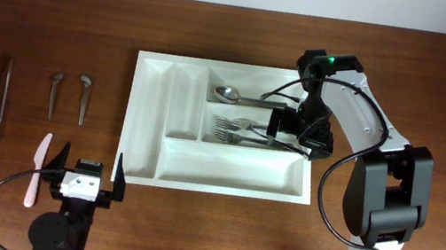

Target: Pack container

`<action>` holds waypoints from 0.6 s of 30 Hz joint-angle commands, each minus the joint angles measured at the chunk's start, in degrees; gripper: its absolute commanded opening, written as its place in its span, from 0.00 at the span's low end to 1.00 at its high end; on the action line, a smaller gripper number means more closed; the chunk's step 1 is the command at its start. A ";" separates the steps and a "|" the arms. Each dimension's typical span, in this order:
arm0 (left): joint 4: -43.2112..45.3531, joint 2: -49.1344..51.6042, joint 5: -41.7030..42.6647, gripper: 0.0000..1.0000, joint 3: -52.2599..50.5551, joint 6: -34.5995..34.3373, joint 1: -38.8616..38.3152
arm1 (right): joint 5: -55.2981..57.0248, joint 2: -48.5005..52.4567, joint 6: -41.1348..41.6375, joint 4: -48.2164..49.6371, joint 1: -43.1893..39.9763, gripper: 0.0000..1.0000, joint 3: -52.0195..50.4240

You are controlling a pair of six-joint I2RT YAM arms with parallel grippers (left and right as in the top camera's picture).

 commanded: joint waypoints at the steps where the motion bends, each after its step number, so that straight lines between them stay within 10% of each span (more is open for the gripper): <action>1: 0.00 -0.44 -0.44 0.99 -0.33 0.87 0.24 | -0.26 -0.11 -0.57 0.09 0.31 0.99 -0.74; 18: 0.00 -0.44 -0.44 0.99 -0.33 0.87 0.24 | -1.79 -0.09 -0.57 2.21 0.37 0.99 -0.96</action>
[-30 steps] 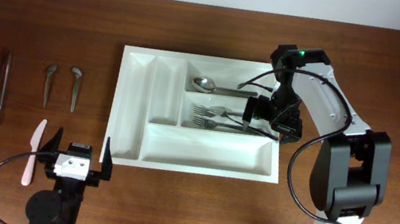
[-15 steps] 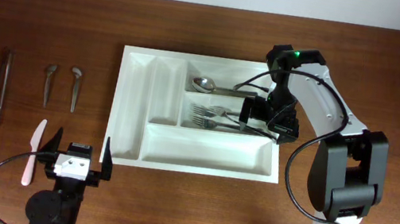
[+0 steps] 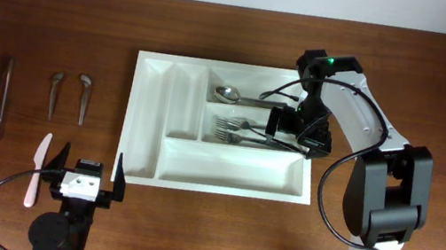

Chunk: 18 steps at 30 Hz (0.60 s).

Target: Pack container

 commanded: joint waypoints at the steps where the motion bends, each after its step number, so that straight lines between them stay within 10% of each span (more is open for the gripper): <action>1: 0.00 -0.44 -0.44 0.99 -0.33 0.87 0.24 | -0.92 -0.09 -0.55 0.37 0.37 0.99 -0.37; 18: 0.00 -0.44 -0.44 0.99 -0.33 0.90 0.24 | -2.40 -0.09 -2.29 4.66 0.37 0.99 -0.37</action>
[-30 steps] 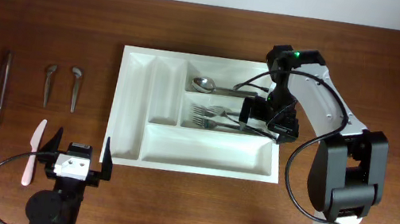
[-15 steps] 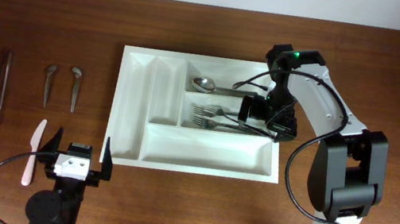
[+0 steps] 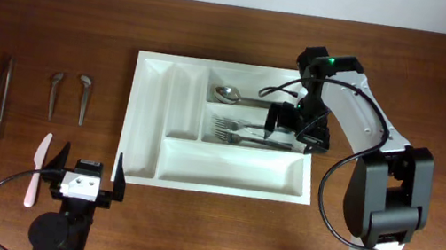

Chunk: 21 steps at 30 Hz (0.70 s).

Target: Pack container

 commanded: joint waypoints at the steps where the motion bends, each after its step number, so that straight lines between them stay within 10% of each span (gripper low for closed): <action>1: 0.00 -0.44 -0.44 0.99 -0.33 0.87 0.24 | -1.18 0.17 -1.49 1.62 0.37 0.99 -0.39; 21: 0.00 -0.44 -0.44 0.99 -0.33 0.90 0.24 | 5.66 0.11 -4.02 -4.94 -4.39 0.99 16.37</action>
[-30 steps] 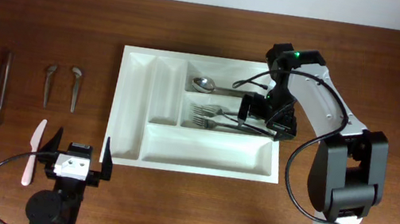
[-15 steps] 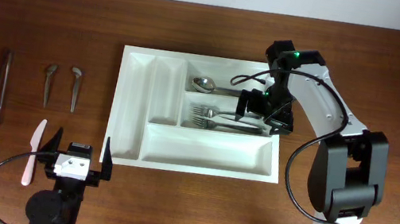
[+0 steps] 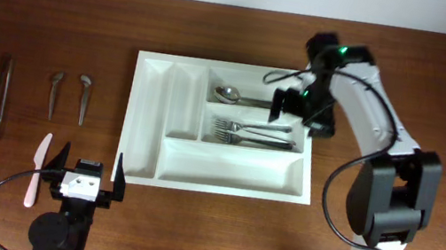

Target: Pack container

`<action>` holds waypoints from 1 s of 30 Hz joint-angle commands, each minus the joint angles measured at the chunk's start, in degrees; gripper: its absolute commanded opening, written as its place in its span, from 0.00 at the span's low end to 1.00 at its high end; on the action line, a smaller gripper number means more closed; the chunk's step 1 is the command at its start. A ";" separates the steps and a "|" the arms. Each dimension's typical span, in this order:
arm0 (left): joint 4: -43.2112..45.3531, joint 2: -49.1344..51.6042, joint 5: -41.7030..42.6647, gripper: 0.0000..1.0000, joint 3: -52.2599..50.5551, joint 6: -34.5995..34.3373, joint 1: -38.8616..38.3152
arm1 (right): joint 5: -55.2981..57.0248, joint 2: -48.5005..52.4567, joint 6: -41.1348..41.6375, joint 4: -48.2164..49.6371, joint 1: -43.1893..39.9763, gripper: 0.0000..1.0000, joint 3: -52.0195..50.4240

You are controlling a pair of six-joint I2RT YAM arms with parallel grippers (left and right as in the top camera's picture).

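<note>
The white compartment tray (image 3: 145, 122) lies mid-table. A spoon (image 3: 229, 95) rests in its upper right compartment and two or three forks (image 3: 249, 133) in the one below; the other compartments show nothing inside. My right gripper (image 3: 279, 106) hovers over the right end of the spoon compartment, looking open with nothing held. My left gripper (image 3: 89, 163) stands wide open at the front left, just off the tray's front left corner. Still on the table at the left are two small spoons (image 3: 55, 91) (image 3: 84, 97), a pale pink knife (image 3: 37, 167) and long metal tongs.
The right arm's links and cable reach over the tray's right edge from the front right. The left arm's base and cable sit at the table's front edge, beside the pink knife.
My right gripper has moved away from the fork compartment, back and slightly right, to over the spoon compartment's right end. The fork handles now show in full. The left arm has not moved.
At the first two moments my right gripper was low over the fork handles in the middle right compartment. Then it stood a little further back over them. Now it is off the forks, which lie in their compartment. The left items and left arm stayed put.
</note>
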 commanded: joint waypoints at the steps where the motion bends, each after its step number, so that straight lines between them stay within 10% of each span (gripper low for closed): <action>1: 0.00 -0.44 -0.44 0.99 -0.33 0.90 0.24 | 8.07 0.04 -0.76 -4.26 -2.69 0.99 10.01; 14: 0.00 -0.44 -0.44 0.99 -0.33 0.90 0.24 | 22.80 -6.10 -2.54 -21.31 -16.33 0.99 34.03; 30: 0.00 -0.44 -0.44 0.99 -0.33 0.90 0.24 | 22.62 -28.87 -6.84 -20.41 -44.26 0.99 2.99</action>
